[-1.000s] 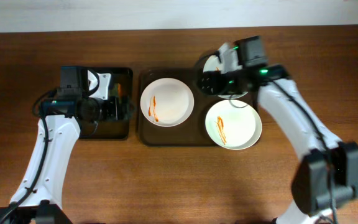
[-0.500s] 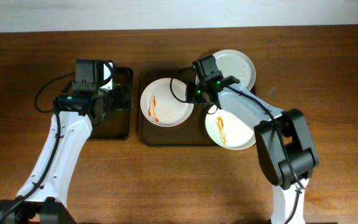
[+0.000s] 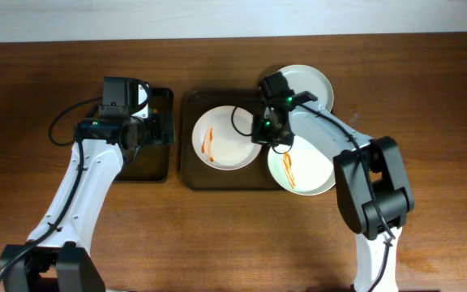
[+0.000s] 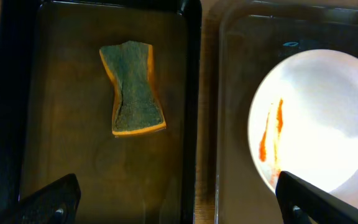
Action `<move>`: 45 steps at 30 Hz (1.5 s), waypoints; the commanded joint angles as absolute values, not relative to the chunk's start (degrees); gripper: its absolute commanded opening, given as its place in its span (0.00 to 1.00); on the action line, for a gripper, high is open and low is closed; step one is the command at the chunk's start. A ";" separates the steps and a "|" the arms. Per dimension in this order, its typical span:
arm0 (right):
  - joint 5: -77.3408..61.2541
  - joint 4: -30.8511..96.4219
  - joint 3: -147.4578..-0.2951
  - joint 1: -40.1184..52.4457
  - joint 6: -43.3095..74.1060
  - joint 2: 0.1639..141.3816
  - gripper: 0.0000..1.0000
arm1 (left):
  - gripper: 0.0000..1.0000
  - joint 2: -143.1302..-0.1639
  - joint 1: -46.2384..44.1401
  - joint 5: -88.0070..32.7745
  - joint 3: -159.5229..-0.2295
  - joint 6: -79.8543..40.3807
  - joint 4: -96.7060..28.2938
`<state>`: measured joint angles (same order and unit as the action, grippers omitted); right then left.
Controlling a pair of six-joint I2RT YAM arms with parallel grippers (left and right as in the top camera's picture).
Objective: Clean dirty plates on tray and stack at the side
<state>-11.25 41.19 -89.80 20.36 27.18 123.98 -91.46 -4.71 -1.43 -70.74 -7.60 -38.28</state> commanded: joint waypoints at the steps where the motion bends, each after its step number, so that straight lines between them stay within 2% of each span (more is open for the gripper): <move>1: -9.87 42.00 -91.13 19.57 22.90 125.08 0.04 | 0.91 -92.77 -4.34 -0.60 -71.72 -6.33 -37.26; 5: -9.87 41.60 -91.13 19.90 22.72 125.08 0.04 | 0.88 -99.74 -4.34 -0.01 -71.72 0.05 -33.23; 8: -9.85 41.63 -91.13 19.90 22.72 125.08 0.04 | 0.85 -105.91 -4.23 5.98 -71.72 -3.95 -26.39; 11: -9.85 41.60 -91.13 19.90 22.72 125.08 0.04 | 0.70 -107.44 -3.55 6.07 -71.72 -6.63 -23.33; 14: -9.85 41.58 -91.13 19.90 22.72 125.08 0.04 | 0.67 -108.18 -2.09 5.82 -71.72 -8.12 -21.98; 17: -9.87 41.54 -91.13 19.90 22.72 125.08 0.04 | 0.61 -109.78 -1.96 5.19 -72.12 -7.22 -20.25; 19: -9.87 41.39 -91.13 19.90 22.72 125.08 0.04 | 0.61 -109.86 -1.80 5.17 -77.25 -7.27 -26.72; 21: -9.91 41.28 -91.13 19.90 22.74 125.08 0.04 | 0.60 -111.68 -1.69 5.08 -88.14 -7.27 -38.46; 24: -9.89 41.32 -91.13 19.90 22.74 125.10 0.04 | 0.61 -120.27 -1.69 2.13 -102.56 -7.25 -51.42; 27: -9.87 41.41 -91.13 19.90 22.72 125.08 0.04 | 0.53 -126.58 -1.69 2.35 -105.54 -7.25 -51.86; 32: -9.87 41.43 -91.13 19.90 22.70 125.08 0.05 | 0.50 -131.31 -1.69 2.35 -105.47 -7.25 -52.82; 37: -9.87 41.41 -91.13 19.90 22.70 125.08 0.04 | 0.36 -132.99 -1.69 2.35 -105.45 -7.25 -53.28; 38: -9.87 41.41 -91.13 19.90 22.70 125.08 0.05 | 0.30 -133.40 -1.69 2.35 -105.43 -7.25 -53.30; 39: -9.87 41.41 -91.13 19.90 22.70 125.08 0.05 | 0.22 -133.51 -1.69 2.37 -105.43 -7.25 -53.45; 40: -9.87 41.41 -91.13 19.90 22.72 125.08 0.05 | 0.02 -133.51 -1.69 2.37 -105.43 -7.25 -53.45; 45: -10.98 41.36 -91.13 19.90 22.76 125.10 0.05 | 0.00 -131.39 -1.69 2.81 -115.81 -7.18 -62.83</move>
